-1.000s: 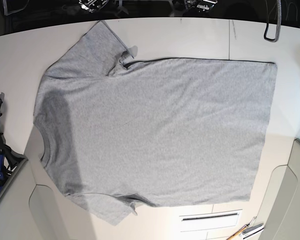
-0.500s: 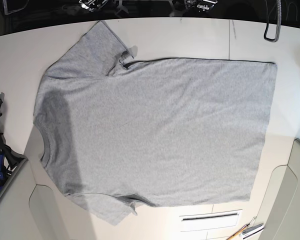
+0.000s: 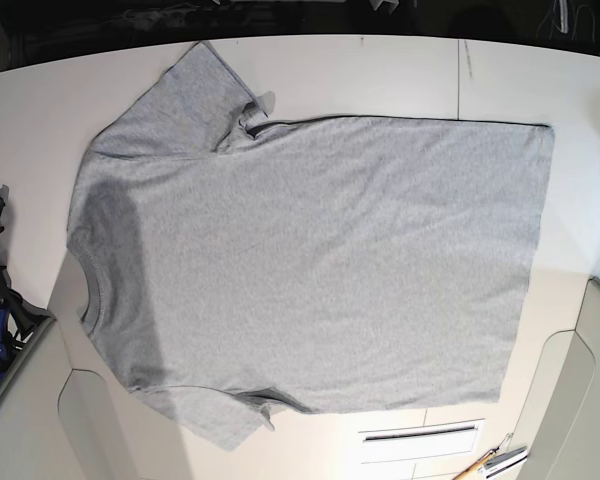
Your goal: Fold the T-shirt properly
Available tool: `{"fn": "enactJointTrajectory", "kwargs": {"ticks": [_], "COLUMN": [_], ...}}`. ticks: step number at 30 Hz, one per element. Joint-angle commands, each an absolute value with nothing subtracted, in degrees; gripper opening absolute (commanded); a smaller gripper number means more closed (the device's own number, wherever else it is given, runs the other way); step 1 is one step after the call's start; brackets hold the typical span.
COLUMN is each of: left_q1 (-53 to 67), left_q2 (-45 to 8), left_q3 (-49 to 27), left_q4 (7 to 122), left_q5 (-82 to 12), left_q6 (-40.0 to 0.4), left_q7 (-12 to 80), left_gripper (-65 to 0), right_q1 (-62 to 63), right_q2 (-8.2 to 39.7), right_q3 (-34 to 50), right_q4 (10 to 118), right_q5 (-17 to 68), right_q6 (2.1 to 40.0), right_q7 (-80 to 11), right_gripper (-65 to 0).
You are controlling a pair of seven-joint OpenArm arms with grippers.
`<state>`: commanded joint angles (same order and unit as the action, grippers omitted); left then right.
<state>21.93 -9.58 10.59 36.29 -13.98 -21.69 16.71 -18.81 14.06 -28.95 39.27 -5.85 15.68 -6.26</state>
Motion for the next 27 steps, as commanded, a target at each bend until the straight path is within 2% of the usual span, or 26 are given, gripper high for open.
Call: {"fn": "enactJointTrajectory", "kwargs": {"ticks": [5,10,16,21,24,27], "left_q1": [28.4,35.9,48.8,58.1,62.9,67.3], "left_q2": [-9.6,-9.6,-9.7,-9.7,-9.7,-9.7], "left_q3": [2.4,-2.7,-7.2,-10.0,-13.0,-16.5], "left_q4": [40.7,47.4,64.1,79.0,87.8,95.6], "left_q5": [-14.0,-14.7,-19.0,-22.1,-22.1,-23.9], "left_q6": [-21.8,-23.4,-23.4,-23.4,-23.4,-23.4], "left_q7": [17.0,19.7,22.1,22.2,23.9,25.1], "left_gripper": [-58.7,-58.7,-58.7,-58.5,-51.1,-49.8], "right_q1": [-27.3,-35.9,-46.4,-54.1,-57.3,-59.8], "right_q2": [20.3,26.1,32.8,35.5,35.4,35.4], "right_q3": [-28.9,-28.9,-26.9,-19.4,-13.9,-8.8], "right_q4": [51.2,64.1,81.6,94.8,102.1,108.1], "right_q5": [-4.0,-3.4,-3.4,0.4,4.4,9.6], "right_q6": [15.7,15.7,15.6,15.7,18.0,22.0], "right_q7": [-6.3,-6.5,-9.8,-12.0,-15.9,-17.0], "right_gripper": [-59.5,-59.5,-59.5,-59.5,-59.5,-59.5]}}
